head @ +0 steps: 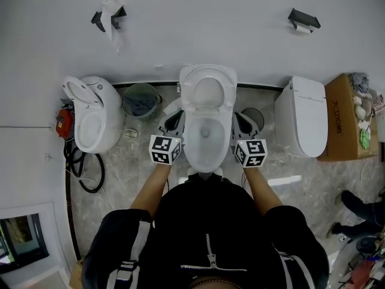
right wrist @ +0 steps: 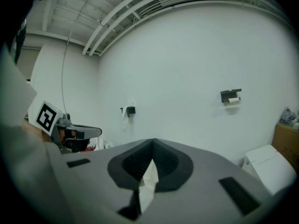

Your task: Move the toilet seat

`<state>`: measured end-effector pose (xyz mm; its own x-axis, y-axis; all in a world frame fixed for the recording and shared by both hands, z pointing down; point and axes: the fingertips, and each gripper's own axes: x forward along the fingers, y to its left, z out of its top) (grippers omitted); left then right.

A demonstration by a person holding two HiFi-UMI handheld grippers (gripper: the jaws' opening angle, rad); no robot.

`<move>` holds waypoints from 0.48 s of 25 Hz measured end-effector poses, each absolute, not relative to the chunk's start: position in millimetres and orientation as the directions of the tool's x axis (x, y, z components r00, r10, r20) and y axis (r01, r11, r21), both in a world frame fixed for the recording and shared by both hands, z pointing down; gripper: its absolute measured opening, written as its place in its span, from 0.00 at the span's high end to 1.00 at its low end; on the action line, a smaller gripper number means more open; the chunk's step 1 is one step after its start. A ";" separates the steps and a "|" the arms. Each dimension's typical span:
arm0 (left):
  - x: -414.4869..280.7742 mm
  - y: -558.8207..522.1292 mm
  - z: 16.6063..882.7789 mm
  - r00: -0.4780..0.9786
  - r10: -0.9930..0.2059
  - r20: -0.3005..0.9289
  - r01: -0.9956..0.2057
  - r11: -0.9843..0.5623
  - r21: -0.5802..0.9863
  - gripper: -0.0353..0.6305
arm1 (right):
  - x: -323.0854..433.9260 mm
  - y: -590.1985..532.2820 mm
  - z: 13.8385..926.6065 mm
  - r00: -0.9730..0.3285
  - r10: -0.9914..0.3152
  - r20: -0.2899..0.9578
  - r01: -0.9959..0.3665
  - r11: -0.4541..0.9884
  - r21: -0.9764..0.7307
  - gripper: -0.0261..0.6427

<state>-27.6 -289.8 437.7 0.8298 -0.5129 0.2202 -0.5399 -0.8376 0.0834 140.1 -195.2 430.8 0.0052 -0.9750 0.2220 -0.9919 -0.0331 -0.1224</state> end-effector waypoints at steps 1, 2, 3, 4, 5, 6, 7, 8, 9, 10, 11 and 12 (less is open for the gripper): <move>-27.2 -290.3 438.0 0.830 -0.513 0.220 -0.540 -0.837 0.085 0.95 | 140.7 -196.1 430.7 0.005 -0.975 0.222 -0.992 -0.033 -0.122 0.96; -26.3 -290.8 438.6 0.830 -0.512 0.221 -0.540 -0.837 0.086 0.95 | 141.4 -197.0 430.9 0.005 -0.975 0.222 -0.992 -0.033 -0.122 0.96; -25.1 -291.1 439.4 0.831 -0.511 0.221 -0.539 -0.838 0.087 0.95 | 142.2 -197.7 431.4 0.005 -0.975 0.222 -0.992 -0.033 -0.123 0.96; -23.9 -291.2 440.3 0.831 -0.509 0.222 -0.537 -0.839 0.088 0.95 | 142.9 -198.1 432.0 0.005 -0.975 0.223 -0.992 -0.033 -0.124 0.96; -22.9 -291.2 441.2 0.832 -0.507 0.223 -0.536 -0.840 0.089 0.95 | 143.3 -198.3 432.5 0.005 -0.975 0.223 -0.992 -0.034 -0.125 0.96; -22.0 -291.5 441.8 0.833 -0.505 0.224 -0.534 -0.840 0.091 0.95 | 143.6 -198.6 432.9 0.006 -0.975 0.224 -0.991 -0.035 -0.126 0.96; -21.2 -292.1 442.1 0.834 -0.504 0.225 -0.533 -0.841 0.092 0.95 | 143.8 -199.2 433.0 0.006 -0.974 0.225 -0.991 -0.036 -0.126 0.96; -20.5 -292.9 442.2 0.835 -0.502 0.226 -0.532 -0.842 0.094 0.95 | 143.9 -199.8 433.1 0.007 -0.974 0.226 -0.991 -0.037 -0.126 0.96; -19.9 -294.0 442.2 0.835 -0.501 0.227 -0.531 -0.842 0.095 0.95 | 144.0 -200.5 433.1 0.008 -0.974 0.228 -0.991 -0.038 -0.127 0.96; -19.4 -295.1 442.1 0.836 -0.499 0.228 -0.530 -0.843 0.096 0.95 | 144.1 -201.2 433.2 0.009 -0.973 0.229 -0.991 -0.039 -0.127 0.96; -18.9 -296.3 441.9 0.837 -0.498 0.228 -0.528 -0.844 0.096 0.95 | 144.3 -202.0 433.4 0.009 -0.973 0.231 -0.991 -0.040 -0.129 0.96; -18.2 -297.4 441.7 0.838 -0.497 0.228 -0.527 -0.844 0.097 0.95 | 144.5 -202.7 433.6 0.009 -0.973 0.232 -0.991 -0.040 -0.130 0.96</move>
<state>-18.2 -297.4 441.7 0.8375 -0.4967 0.2277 -0.5270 -0.8443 0.0966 144.5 -202.7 433.6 0.0090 -0.9727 0.2318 -0.9907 -0.0402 -0.1303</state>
